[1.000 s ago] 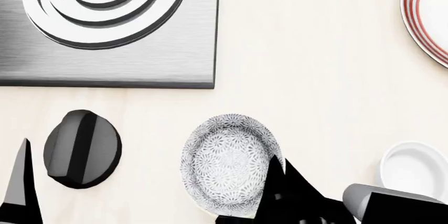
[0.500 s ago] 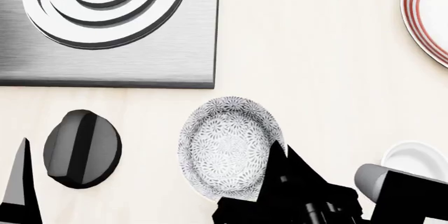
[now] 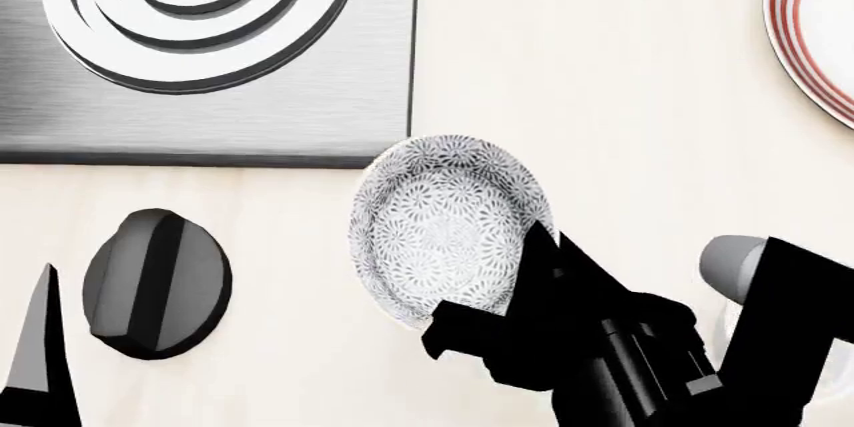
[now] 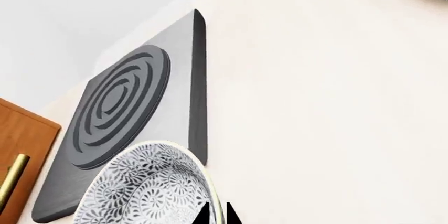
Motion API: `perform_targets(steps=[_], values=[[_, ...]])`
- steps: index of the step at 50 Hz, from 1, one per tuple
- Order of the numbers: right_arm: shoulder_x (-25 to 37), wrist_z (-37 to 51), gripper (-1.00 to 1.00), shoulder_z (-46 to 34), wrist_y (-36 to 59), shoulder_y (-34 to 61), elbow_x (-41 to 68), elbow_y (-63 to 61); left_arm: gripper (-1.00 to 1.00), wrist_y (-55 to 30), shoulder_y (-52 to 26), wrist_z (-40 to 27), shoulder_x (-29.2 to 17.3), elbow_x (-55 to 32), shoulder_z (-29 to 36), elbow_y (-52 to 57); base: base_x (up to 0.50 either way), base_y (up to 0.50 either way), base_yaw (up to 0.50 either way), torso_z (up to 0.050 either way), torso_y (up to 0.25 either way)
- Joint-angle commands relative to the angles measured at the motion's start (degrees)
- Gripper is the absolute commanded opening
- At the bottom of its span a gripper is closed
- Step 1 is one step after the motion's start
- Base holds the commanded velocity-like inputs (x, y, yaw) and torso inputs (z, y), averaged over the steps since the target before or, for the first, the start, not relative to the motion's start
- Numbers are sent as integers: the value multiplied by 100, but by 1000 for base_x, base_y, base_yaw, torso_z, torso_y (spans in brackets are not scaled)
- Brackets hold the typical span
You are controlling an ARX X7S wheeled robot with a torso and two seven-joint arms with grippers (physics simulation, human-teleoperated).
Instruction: Pick the akita bowl next to the ramekin and place it on the plate.
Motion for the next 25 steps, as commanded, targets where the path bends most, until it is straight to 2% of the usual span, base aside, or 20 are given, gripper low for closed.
perform_targets(steps=[1, 25], values=[[4, 156, -100, 37, 98, 524, 360, 169, 100, 24, 13, -14, -21, 3, -1, -5, 0, 0, 0, 0, 0], [-24, 159, -100, 4, 282, 1330, 737, 814, 100, 33, 15, -6, -7, 18, 19, -58, 0, 0, 0, 0, 0]])
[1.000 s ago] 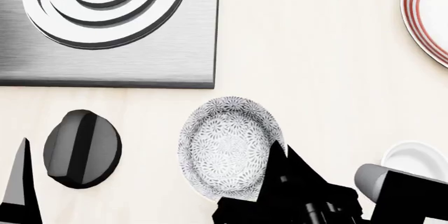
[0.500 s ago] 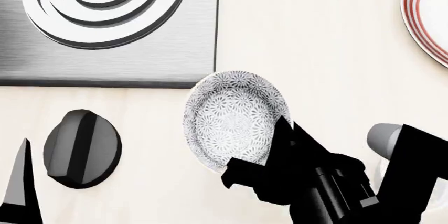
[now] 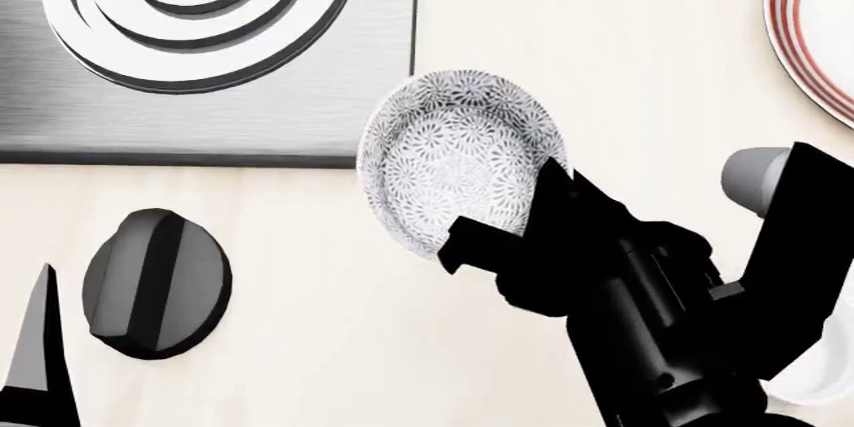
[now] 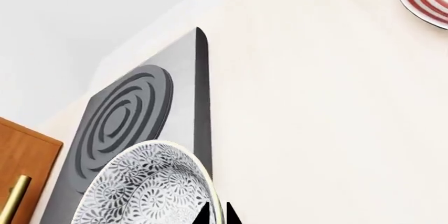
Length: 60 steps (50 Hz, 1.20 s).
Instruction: Pick the akita bowl next to the ramekin and place it on the plate.
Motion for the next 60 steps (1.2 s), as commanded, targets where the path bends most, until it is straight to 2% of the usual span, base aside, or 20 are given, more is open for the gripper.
perform_targets(steps=[1, 60], values=[[-19, -30, -100, 28, 73, 397, 139, 303, 100, -9, -5, 0, 8, 6, 12, -11, 0, 0, 0, 0, 0], [-8, -205, -100, -73, 544, 2149, 563, 2342, 100, -1, -11, 21, 34, 43, 53, -81, 0, 0, 0, 0, 0]])
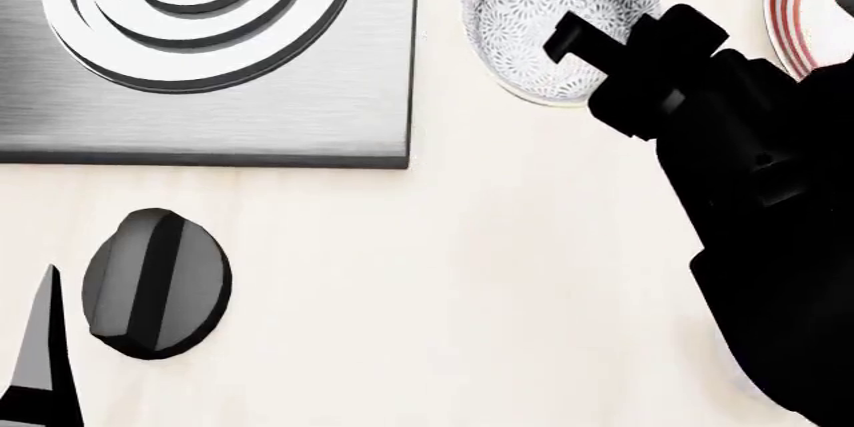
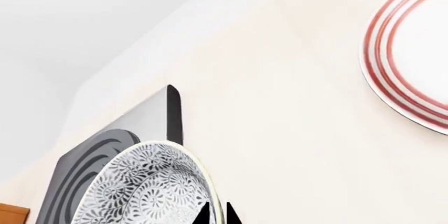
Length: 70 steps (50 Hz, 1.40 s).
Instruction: Pick the akita bowl next to the ramekin and place it on the plate.
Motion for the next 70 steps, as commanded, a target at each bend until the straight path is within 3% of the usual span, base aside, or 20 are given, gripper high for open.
perform_targets(steps=[1, 70], values=[[3, -75, -100, 34, 57, 324, -3, 359, 100, 11, 6, 7, 4, 11, 7, -20, 0, 0, 0, 0, 0], [246, -51, -100, 39, 286, 1318, -58, 1931, 100, 71, 45, 2, -24, -5, -3, -59, 0, 0, 0, 0, 0]])
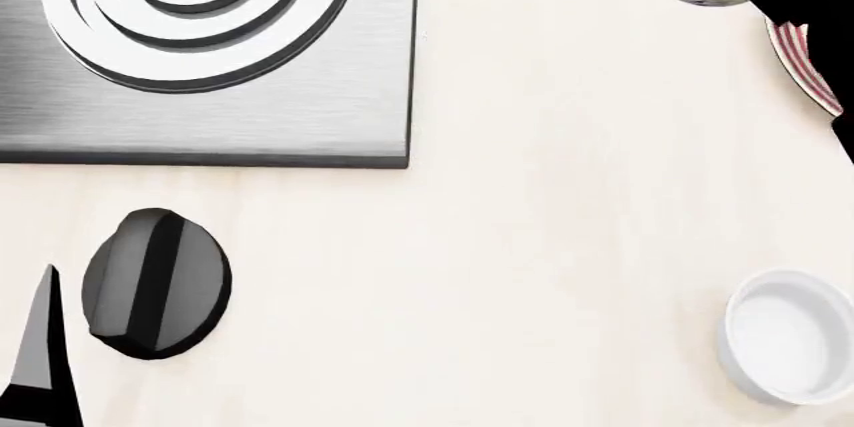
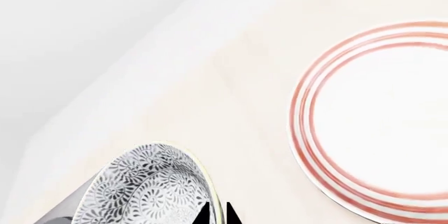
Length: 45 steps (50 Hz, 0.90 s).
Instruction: Pick the akita bowl next to the ramekin and place it on the plate.
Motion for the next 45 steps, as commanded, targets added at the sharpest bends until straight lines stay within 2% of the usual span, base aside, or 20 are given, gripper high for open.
perform_targets(steps=[1, 45], values=[[40, -7, -100, 26, 24, 157, -57, 217, 100, 38, 32, 2, -6, 18, 4, -24, 0, 0, 0, 0, 0], [435, -84, -100, 111, 53, 248, -184, 932, 100, 41, 34, 20, 1, 11, -9, -66, 0, 0, 0, 0, 0]])
